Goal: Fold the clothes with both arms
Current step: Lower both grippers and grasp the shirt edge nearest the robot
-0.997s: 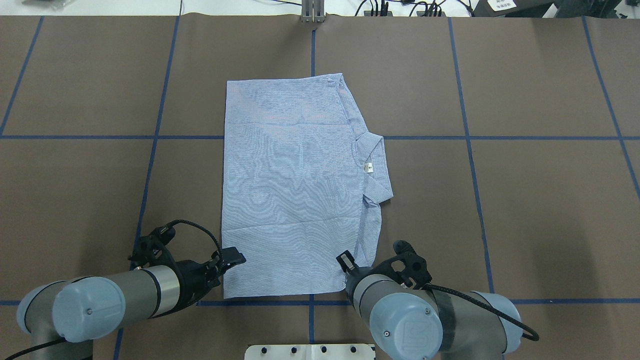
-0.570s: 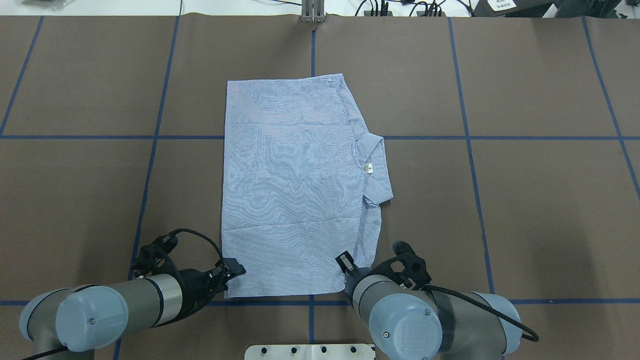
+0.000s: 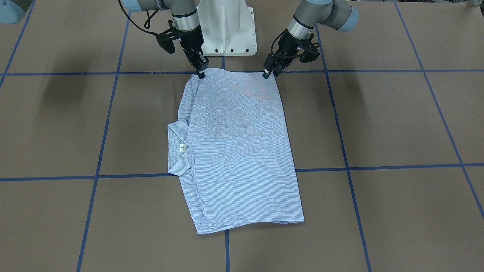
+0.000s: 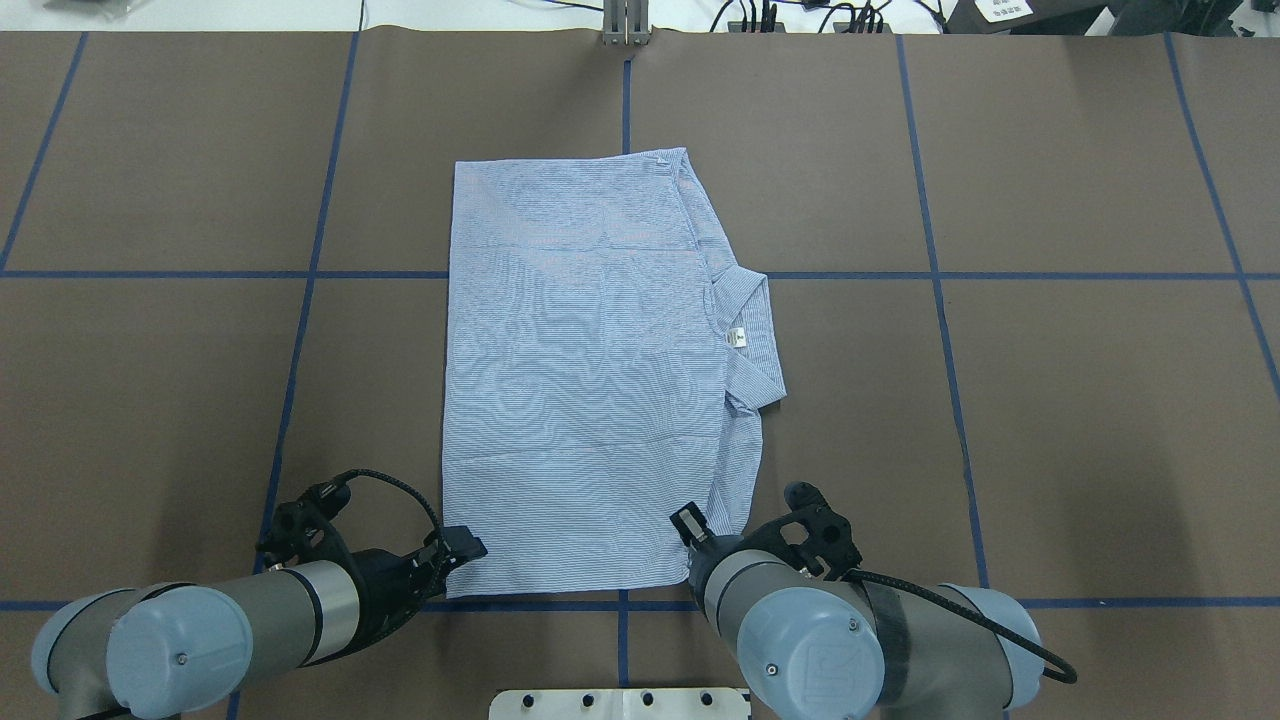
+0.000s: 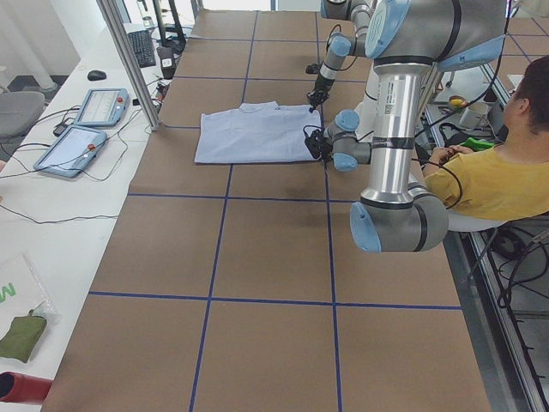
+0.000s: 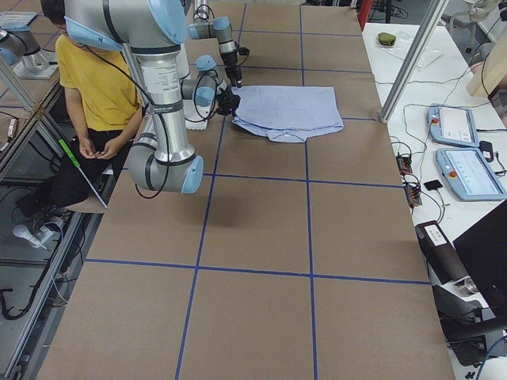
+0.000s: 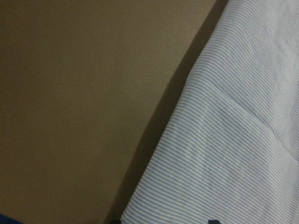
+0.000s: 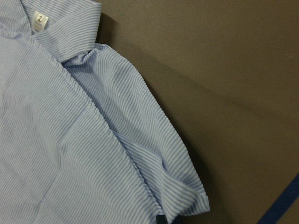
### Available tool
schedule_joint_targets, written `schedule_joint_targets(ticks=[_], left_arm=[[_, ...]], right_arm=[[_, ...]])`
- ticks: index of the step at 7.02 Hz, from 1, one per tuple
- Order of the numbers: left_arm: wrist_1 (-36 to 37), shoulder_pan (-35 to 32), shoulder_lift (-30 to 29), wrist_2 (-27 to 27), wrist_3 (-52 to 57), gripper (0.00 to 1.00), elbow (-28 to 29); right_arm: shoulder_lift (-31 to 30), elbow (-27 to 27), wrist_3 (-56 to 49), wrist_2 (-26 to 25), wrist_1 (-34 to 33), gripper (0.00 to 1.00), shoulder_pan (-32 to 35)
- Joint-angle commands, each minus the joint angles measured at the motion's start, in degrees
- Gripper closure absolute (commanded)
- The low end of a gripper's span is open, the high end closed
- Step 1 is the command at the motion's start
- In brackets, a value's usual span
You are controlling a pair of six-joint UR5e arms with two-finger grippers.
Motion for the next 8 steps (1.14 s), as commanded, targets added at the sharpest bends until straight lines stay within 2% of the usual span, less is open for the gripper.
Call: schedule_joint_targets(ticks=[1, 2, 3, 4, 5, 7, 8], left_arm=[[0.07, 0.33, 0.30, 0.06, -0.10, 0.30, -0.04], [0.15, 0.68, 0.30, 0.06, -0.71, 0.32, -0.04], [0.16, 1.55, 0.30, 0.67, -1.84, 0.43, -0.04], [0.16, 1.65, 0.22, 1.28, -2.20, 0.75, -0.04], [0.16, 1.65, 0.30, 1.38, -2.38, 1.00, -0.04], [0.16, 1.56, 0.39, 1.38, -2.38, 1.00, -0.12], [0.16, 1.65, 2.57, 1.38, -2.38, 1.00, -2.47]], right_arm=[[0.03, 0.02, 0.00, 0.00, 0.00, 1.00, -0.07], [-0.06, 0.02, 0.00, -0.09, 0.00, 1.00, -0.07], [-0.06, 0.02, 0.00, 0.00, 0.00, 1.00, -0.07], [-0.06, -0.07, 0.00, 0.00, 0.00, 1.00, -0.07], [-0.06, 0.01, 0.00, 0.00, 0.00, 1.00, -0.07], [-0.06, -0.07, 0.00, 0.00, 0.00, 1.00, 0.02], [-0.23, 1.41, 0.00, -0.09, 0.00, 1.00, 0.10]])
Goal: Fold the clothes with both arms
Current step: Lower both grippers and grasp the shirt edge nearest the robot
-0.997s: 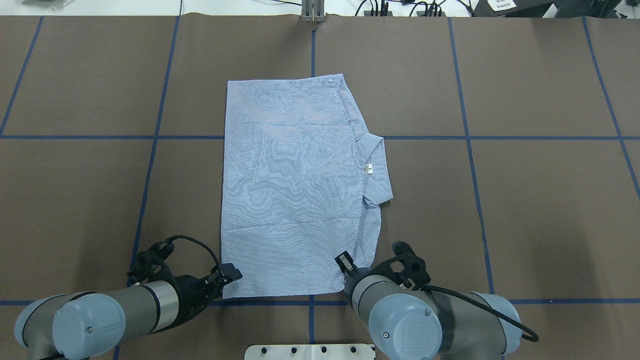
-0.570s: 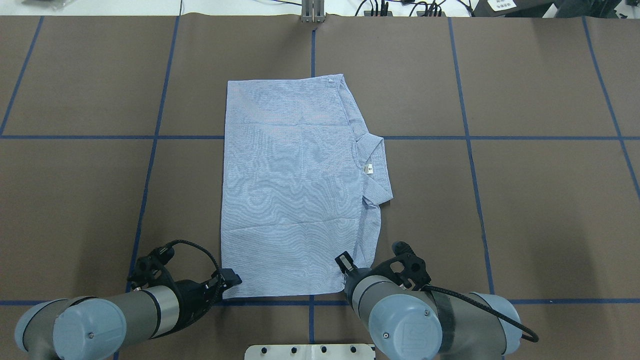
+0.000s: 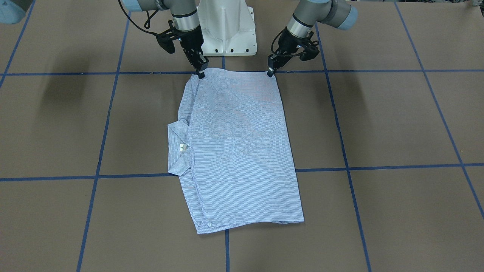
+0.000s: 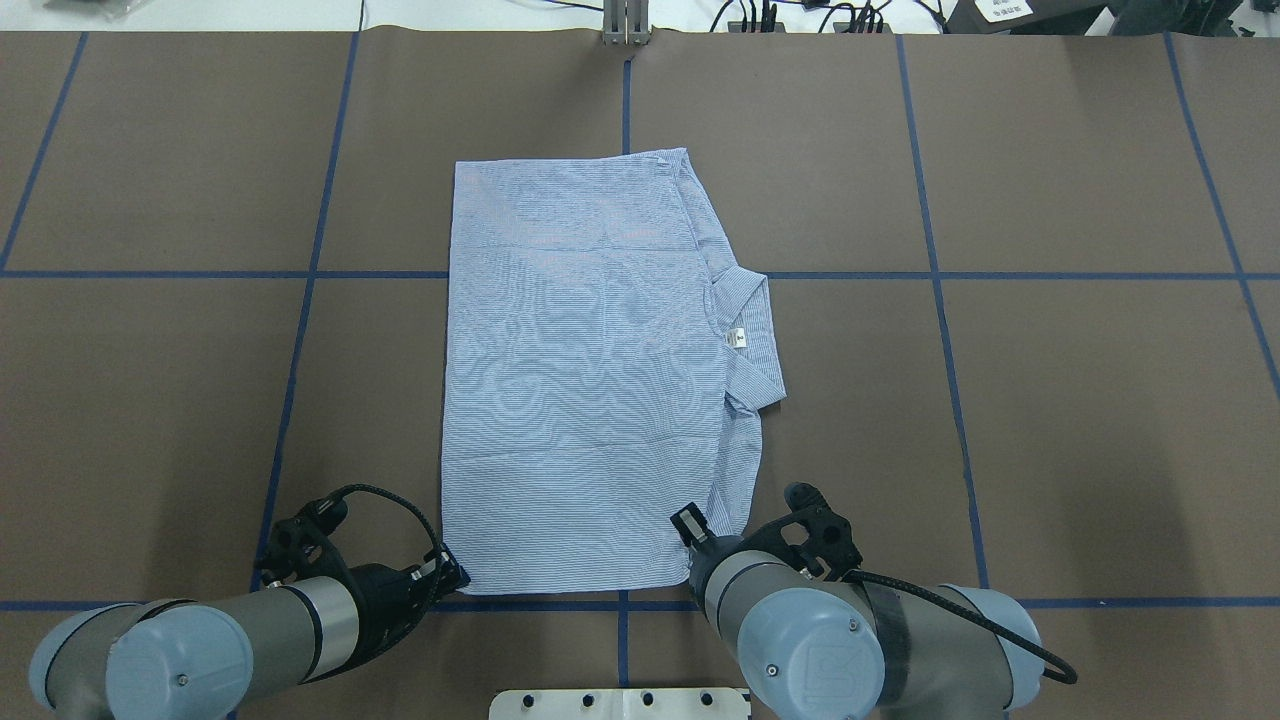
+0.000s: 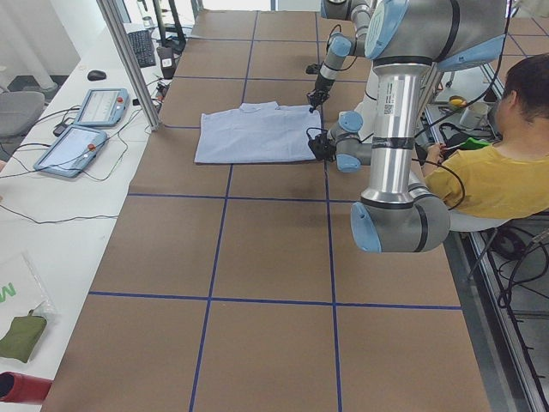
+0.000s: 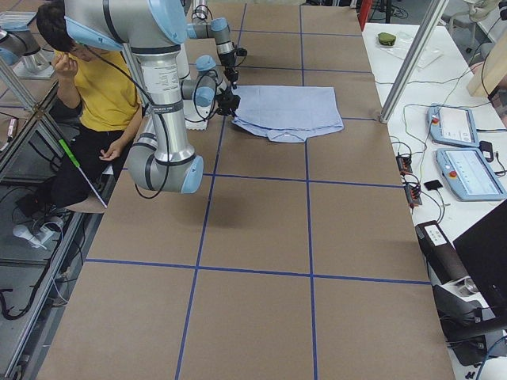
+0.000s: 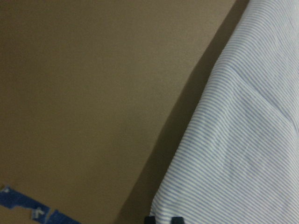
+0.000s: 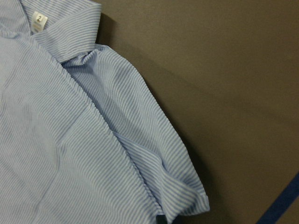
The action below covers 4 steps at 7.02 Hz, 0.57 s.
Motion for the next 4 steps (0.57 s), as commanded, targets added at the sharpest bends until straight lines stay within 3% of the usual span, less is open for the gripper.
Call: schedule_joint_targets(ticks=[1, 3, 4], left_arm=[[0.00, 0.05, 4.54, -0.25, -0.11, 1.00, -7.54], [0.00, -0.21, 7.02, -0.78, -0.28, 1.00, -17.22], [0.00, -1.17, 6.68, -3.39, -0.11, 1.00, -19.18]], right_arm=[[-0.38, 4.88, 0.09, -0.07, -0.61, 1.00, 0.27], [-0.21, 14.36, 3.06, -0.25, -12.86, 1.00, -1.75], [-0.03, 16.06, 2.99, -0.25, -13.53, 1.00, 0.25]])
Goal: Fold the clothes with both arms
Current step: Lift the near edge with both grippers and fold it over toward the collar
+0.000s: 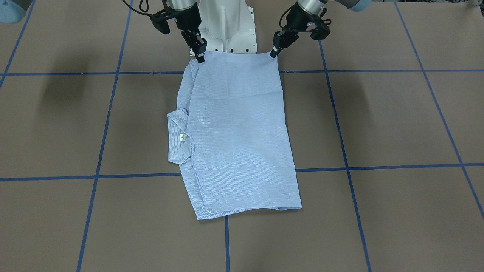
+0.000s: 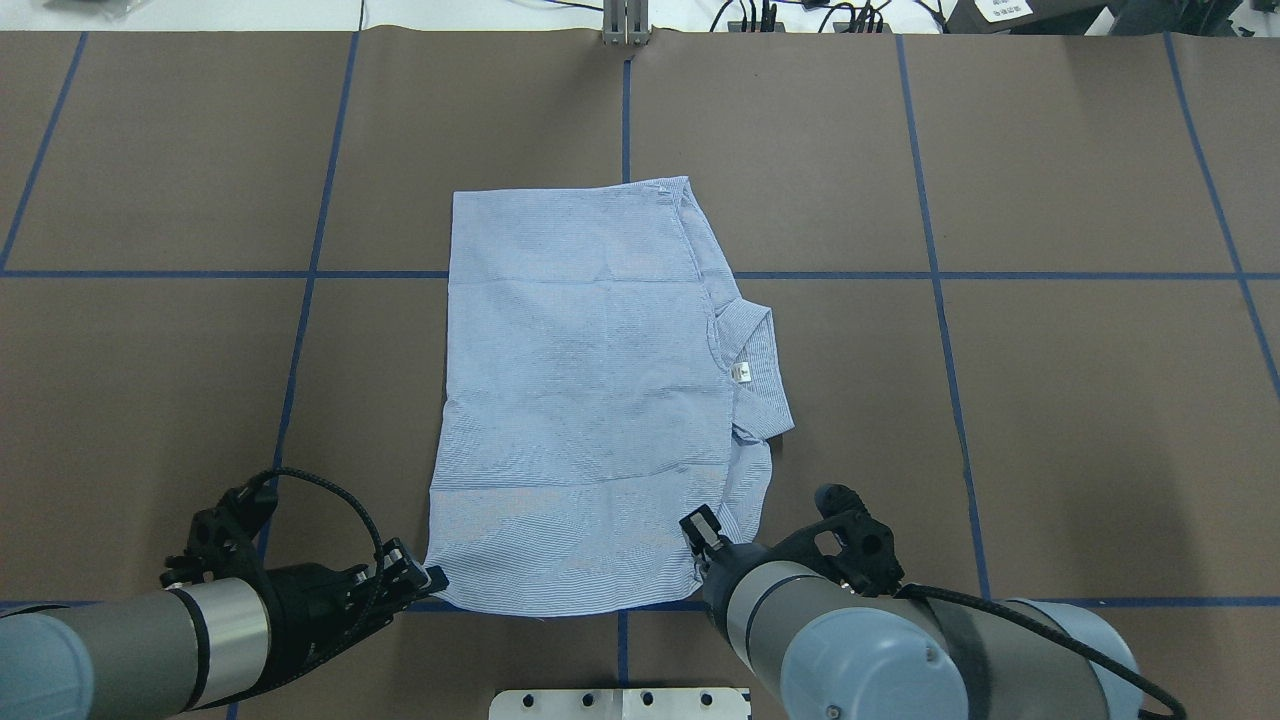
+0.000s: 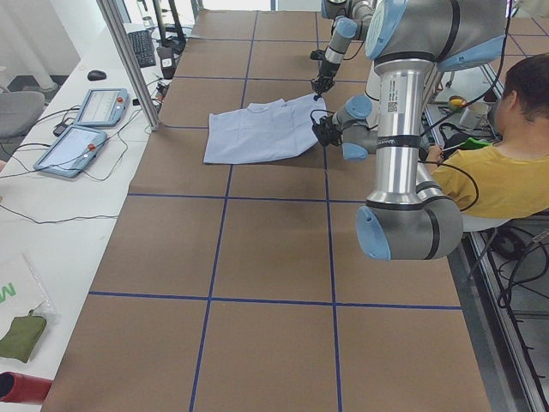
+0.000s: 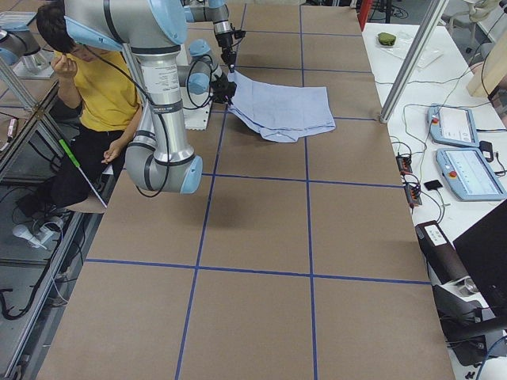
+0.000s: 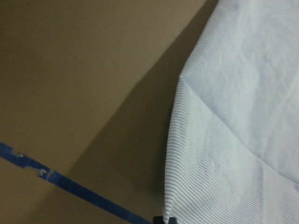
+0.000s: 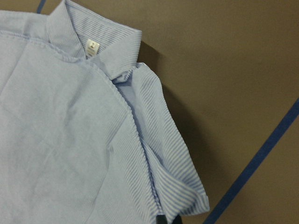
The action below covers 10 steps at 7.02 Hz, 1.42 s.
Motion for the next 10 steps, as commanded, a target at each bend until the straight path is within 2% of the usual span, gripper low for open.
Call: schedule_joint_targets(ticks=[1, 2, 3, 4, 5, 6, 7, 8, 9, 10], left_arm=[[0.18, -9.26, -1.22, -7.26, 1.50, 1.00, -2.90], [0.96, -19.96, -6.63, -16.88, 6.91, 1.00, 2.25], [1.93, -27.38, -13.47, -22.98, 10.10, 1.00, 9.95], [2.54, -31.02, -17.97, -25.22, 10.91, 1.00, 15.77], [2.55, -31.58, -19.67, -25.06, 13.79, 1.00, 19.22], [2.46, -33.41, -22.04, -25.06, 14.78, 1.00, 22.74], [1.77, -34.21, -24.67, -24.98, 15.40, 1.00, 27.82], [1.59, -35.27, -26.79, -24.89, 18.36, 1.00, 31.96], [0.71, -36.67, -28.98, -24.89, 19.78, 1.00, 36.96], [-3.56, -37.81, -31.09, -24.71, 21.36, 1.00, 43.80]], right_arm=[[1.13, 3.12, 0.00, 0.13, -3.33, 1.00, 4.06], [4.62, 1.46, -2.62, 0.91, -3.24, 1.00, 10.26], [6.40, -1.86, -8.74, 3.71, -2.98, 1.00, 15.29], [9.90, -7.46, -11.32, 7.13, -2.89, 1.00, 20.03], [14.37, -15.26, -12.74, 9.77, 0.42, 1.00, 23.56], [16.24, -23.61, -13.89, 12.24, 9.67, 1.00, 27.16], [19.05, -31.52, -15.81, 15.04, 14.03, 1.00, 29.81], [24.03, -39.09, -17.31, 16.29, 14.59, 1.00, 30.71], [27.74, -47.51, -18.98, 17.17, 18.34, 1.00, 32.11], [29.08, -54.82, -22.30, 18.83, 24.03, 1.00, 33.34]])
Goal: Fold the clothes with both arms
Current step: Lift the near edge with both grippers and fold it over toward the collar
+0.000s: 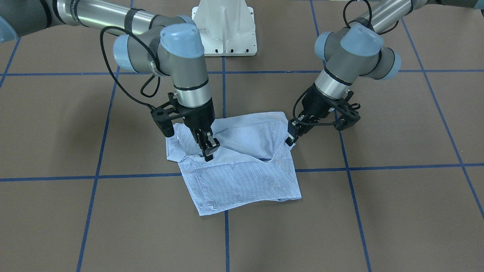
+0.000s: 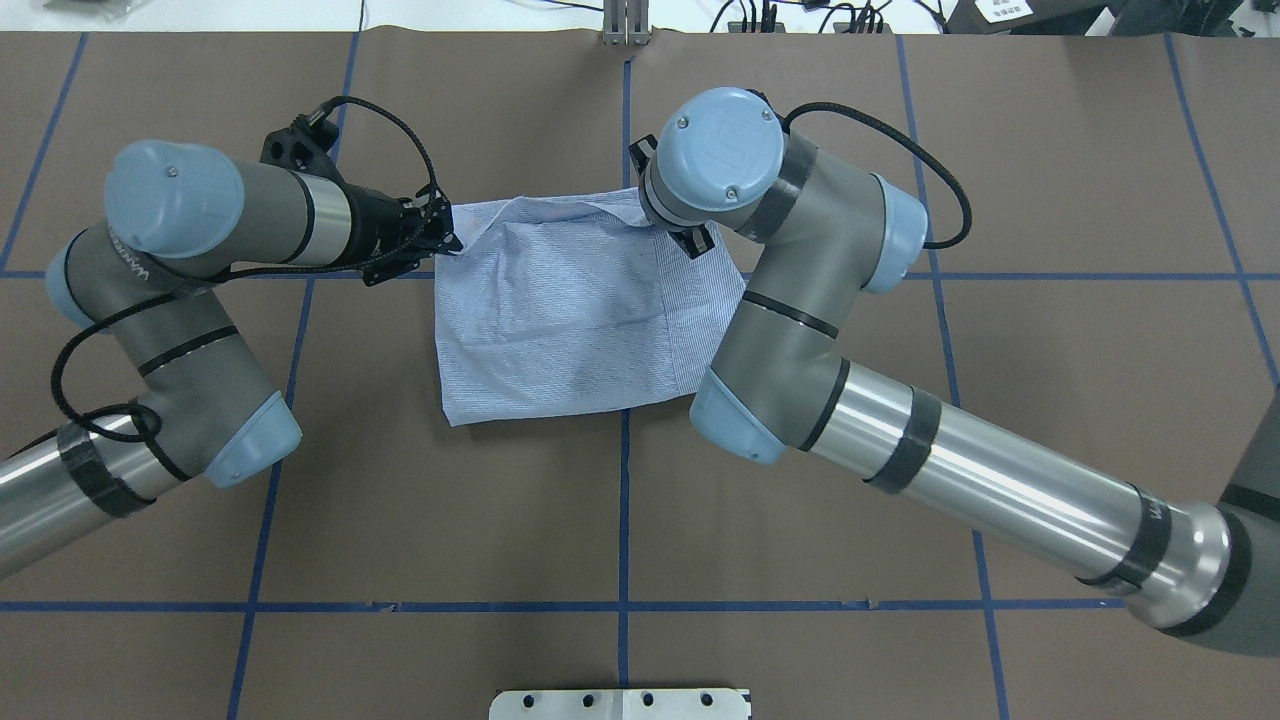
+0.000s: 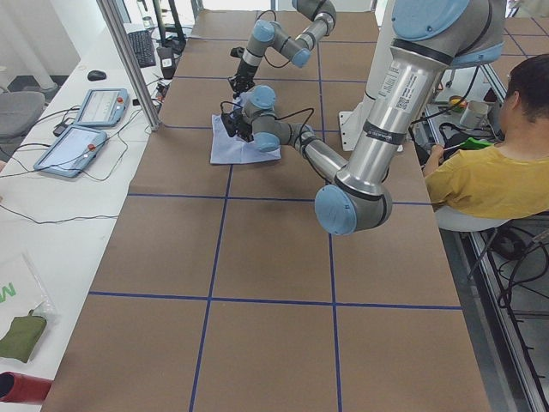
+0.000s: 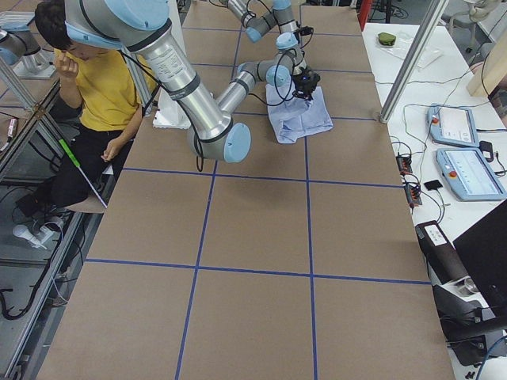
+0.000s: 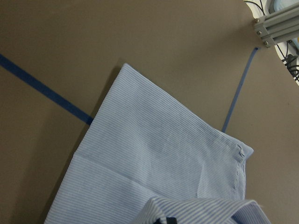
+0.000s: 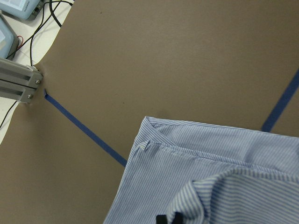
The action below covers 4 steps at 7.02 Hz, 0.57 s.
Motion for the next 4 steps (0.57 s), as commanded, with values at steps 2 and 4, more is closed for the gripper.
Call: schedule_joint_targets(ticks=[2, 4], left_arm=[[-11.46, -2.73, -6.54, 0.58, 3.74, 1.00, 19.13], [-12.53, -4.30, -11.99, 3.48, 7.77, 1.00, 27.41]], right_arm=[[6.62, -19.28, -8.56, 3.41, 10.49, 0.84, 2.87], [11.52, -28.76, -10.07, 4.55, 15.92, 0.51, 4.36]])
